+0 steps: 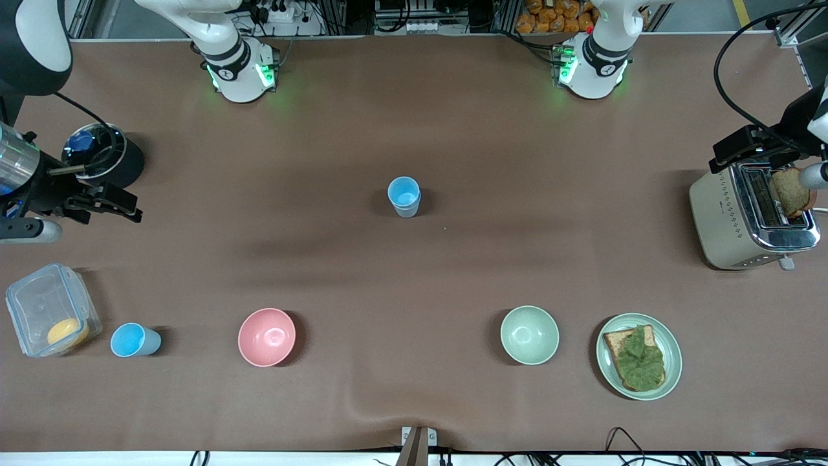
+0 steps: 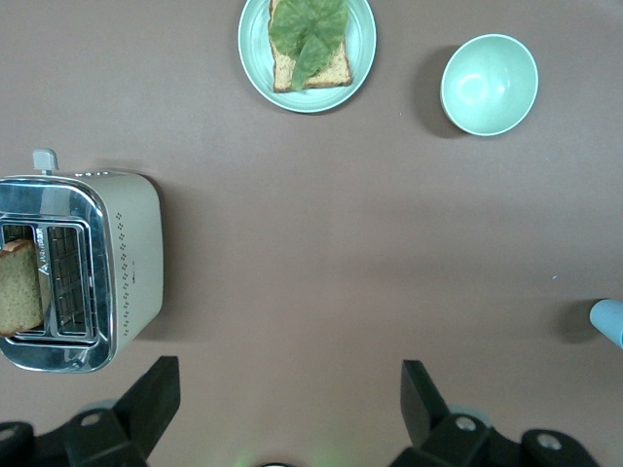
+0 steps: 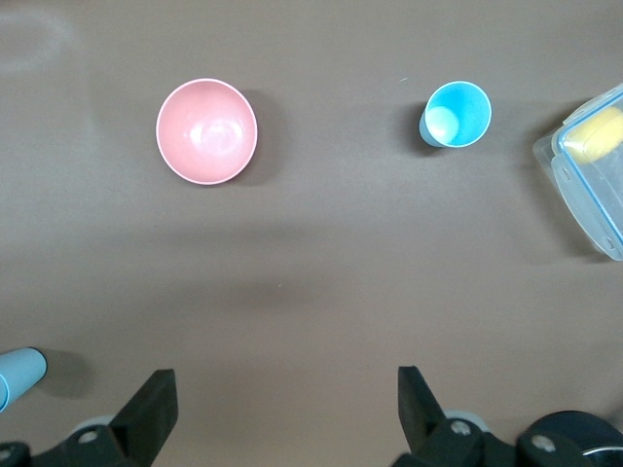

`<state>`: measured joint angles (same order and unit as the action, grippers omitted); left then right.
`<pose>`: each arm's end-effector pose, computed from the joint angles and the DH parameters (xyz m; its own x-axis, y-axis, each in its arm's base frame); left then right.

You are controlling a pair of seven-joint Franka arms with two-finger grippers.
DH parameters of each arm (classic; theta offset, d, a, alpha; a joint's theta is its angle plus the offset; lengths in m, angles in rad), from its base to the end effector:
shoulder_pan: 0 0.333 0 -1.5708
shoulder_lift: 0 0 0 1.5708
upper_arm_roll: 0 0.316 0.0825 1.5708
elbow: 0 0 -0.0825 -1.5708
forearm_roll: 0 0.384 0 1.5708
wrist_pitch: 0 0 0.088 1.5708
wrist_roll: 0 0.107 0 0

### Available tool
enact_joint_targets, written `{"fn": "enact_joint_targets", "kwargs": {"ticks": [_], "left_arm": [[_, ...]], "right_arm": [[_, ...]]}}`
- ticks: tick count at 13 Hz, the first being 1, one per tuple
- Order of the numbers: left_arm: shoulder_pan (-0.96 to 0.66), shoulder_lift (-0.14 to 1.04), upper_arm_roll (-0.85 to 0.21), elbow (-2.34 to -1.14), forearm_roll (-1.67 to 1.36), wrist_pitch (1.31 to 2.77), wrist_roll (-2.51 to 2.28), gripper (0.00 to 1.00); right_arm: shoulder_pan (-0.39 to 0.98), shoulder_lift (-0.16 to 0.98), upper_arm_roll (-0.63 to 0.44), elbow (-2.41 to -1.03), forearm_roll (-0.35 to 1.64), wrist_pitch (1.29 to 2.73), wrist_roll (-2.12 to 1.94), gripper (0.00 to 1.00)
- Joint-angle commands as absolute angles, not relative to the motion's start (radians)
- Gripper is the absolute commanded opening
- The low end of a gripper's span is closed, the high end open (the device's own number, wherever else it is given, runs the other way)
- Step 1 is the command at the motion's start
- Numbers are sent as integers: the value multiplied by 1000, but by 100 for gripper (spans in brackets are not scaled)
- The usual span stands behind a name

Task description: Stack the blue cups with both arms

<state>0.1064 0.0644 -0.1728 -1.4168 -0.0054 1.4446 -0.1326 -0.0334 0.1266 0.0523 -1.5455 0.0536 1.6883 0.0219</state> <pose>0.5604 -0.0342 0.6499 0.9972 0.0655 -0.0375 0.0659 -0.9978 0.0116 0.6016 0.0147 0.5740 0.9998 -0.0098 0.0148 -0.0089 -0.9981 -0.0602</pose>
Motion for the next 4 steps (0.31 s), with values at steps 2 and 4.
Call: {"fn": "enact_joint_targets", "kwargs": {"ticks": [2,4], "left_arm": [[100,35,-158,-1430,-17,1433,-121,100],[100,40,-155,-1424,-12,1433,-121,100]], "right_arm": [[-44,121,60,-1554,55,1695,11,100],[-44,121,60,-1554,55,1695,11,100]]}}
